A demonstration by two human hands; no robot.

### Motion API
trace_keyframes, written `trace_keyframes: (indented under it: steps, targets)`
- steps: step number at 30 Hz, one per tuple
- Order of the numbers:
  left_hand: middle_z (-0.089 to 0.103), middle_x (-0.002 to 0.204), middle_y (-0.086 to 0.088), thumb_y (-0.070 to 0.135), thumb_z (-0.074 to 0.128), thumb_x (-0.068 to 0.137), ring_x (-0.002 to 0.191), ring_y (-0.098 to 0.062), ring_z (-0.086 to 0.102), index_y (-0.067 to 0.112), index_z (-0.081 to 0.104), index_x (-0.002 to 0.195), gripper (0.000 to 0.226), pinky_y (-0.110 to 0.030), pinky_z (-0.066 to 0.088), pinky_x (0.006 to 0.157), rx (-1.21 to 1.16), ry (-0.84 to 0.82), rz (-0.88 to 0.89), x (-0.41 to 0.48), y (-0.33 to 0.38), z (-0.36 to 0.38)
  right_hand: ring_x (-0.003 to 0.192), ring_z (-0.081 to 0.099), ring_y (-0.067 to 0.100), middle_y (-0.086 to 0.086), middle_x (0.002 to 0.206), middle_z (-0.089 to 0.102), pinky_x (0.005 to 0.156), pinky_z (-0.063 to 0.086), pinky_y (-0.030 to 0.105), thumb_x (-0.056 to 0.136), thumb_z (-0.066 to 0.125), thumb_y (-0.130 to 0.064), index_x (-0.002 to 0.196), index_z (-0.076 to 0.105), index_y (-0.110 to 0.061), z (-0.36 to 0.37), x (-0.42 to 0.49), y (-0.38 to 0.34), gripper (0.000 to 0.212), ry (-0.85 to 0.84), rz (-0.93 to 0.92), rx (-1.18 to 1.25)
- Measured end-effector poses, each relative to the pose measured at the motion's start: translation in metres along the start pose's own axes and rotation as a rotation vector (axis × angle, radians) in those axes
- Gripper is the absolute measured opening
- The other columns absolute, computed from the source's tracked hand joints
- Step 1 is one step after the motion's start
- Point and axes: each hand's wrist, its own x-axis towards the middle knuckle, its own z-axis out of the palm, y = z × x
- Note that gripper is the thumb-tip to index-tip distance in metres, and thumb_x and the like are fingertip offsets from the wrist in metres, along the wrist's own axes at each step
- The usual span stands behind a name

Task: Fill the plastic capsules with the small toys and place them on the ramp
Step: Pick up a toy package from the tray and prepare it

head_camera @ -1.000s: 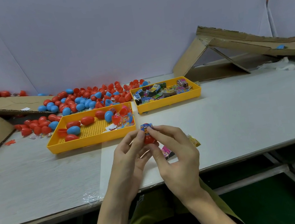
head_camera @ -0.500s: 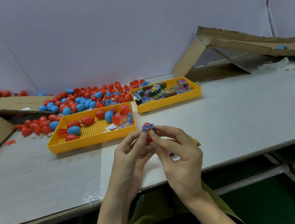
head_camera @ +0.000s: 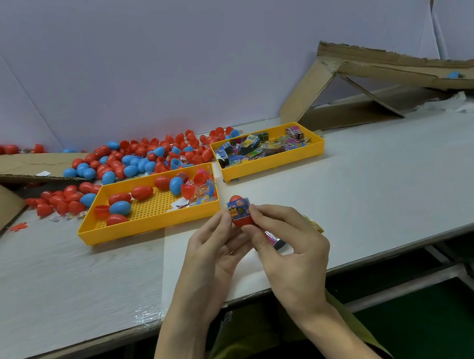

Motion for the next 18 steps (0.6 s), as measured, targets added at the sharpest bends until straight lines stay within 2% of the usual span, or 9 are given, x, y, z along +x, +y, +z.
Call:
trace_keyframes:
  steps: [3,7,10,14,18]
  targets:
    - [0.072,0.115,-0.018,0.033,0.068,0.084,0.11,-0.028,0.069,0.016,0.073,0.118,0.038,-0.027,0.057,0.083,-0.006,0.005,0.011,0.0002,0.0005,-0.0004,0.107,0.064,0.002,-0.004,0.112,0.07,0.09,0.048,0.009,0.084,0.076,-0.017,0.118,0.07,-0.01,0.0,0.0015,-0.0025,0.035,-0.03,0.015,-0.011]
    - [0.073,0.108,-0.011,0.032,0.073,0.078,0.102,-0.022,0.071,0.02,0.074,0.116,0.04,-0.027,0.057,0.08,0.049,0.03,0.067,0.0009,-0.0009,0.0007,0.111,0.063,0.004,-0.007,0.125,0.063,0.089,0.047,0.01,0.085,0.074,-0.029,0.134,0.056,-0.017,-0.0005,0.0032,-0.0058,0.053,-0.087,0.061,0.031]
    - [0.074,0.102,-0.007,0.029,0.078,0.071,0.094,-0.019,0.072,0.018,0.076,0.108,0.038,-0.026,0.057,0.078,0.059,0.06,0.102,0.0018,-0.003,0.0016,0.113,0.06,0.005,-0.009,0.126,0.061,0.089,0.048,0.011,0.085,0.076,-0.02,0.133,0.057,-0.02,-0.002,0.004,-0.0041,0.051,-0.133,0.028,0.017]
    - [0.073,0.099,-0.01,0.018,0.076,0.076,0.087,-0.023,0.072,0.015,0.074,0.105,0.029,-0.027,0.057,0.077,0.091,0.058,0.114,0.0012,-0.0036,0.0,0.116,0.057,0.002,-0.005,0.125,0.061,0.092,0.047,0.01,0.084,0.076,-0.013,0.132,0.059,-0.015,-0.0019,0.003,-0.003,0.051,-0.16,-0.003,0.01]
    - [0.072,0.101,-0.015,0.023,0.081,0.076,0.09,-0.03,0.073,0.015,0.074,0.103,0.029,-0.029,0.058,0.077,0.128,0.04,0.112,0.0003,-0.0034,0.0026,0.12,0.054,0.0,0.001,0.129,0.058,0.092,0.046,0.008,0.085,0.074,-0.012,0.132,0.061,-0.015,-0.001,0.002,-0.002,0.049,-0.137,-0.031,0.005]
